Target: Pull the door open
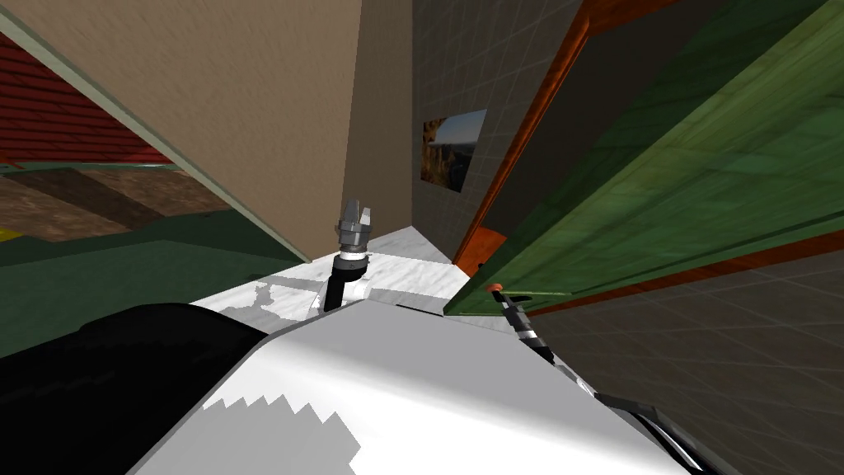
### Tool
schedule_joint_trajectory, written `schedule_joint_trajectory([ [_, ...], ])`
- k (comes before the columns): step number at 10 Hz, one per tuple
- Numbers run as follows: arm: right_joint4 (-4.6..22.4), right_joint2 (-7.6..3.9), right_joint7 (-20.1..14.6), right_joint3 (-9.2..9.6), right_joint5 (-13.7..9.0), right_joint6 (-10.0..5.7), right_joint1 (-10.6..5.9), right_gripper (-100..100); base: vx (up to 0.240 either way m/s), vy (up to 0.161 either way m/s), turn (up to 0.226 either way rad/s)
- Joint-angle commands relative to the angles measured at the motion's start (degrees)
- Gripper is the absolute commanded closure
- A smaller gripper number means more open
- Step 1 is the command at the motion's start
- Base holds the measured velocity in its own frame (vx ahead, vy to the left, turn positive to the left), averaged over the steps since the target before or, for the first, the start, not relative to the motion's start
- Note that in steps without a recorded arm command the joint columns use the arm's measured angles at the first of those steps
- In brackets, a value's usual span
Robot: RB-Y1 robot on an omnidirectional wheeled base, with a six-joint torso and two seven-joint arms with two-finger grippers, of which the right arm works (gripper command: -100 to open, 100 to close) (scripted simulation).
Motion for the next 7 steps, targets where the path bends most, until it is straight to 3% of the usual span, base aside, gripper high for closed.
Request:
schedule_joint_trajectory([
  [1,-0.86,-0.53,-0.03,-0.34,-0.17,-0.33,0.95,100,-0.149,-0.090,0.175],
  [4,-0.38,-0.86,-0.07,-0.49,-0.19,-1.40,1.41,100,-0.175,-0.078,0.131],
  [7,-0.09,-0.54,-0.21,-0.15,0.16,-1.69,1.25,100,-0.107,-0.046,0.104],
])
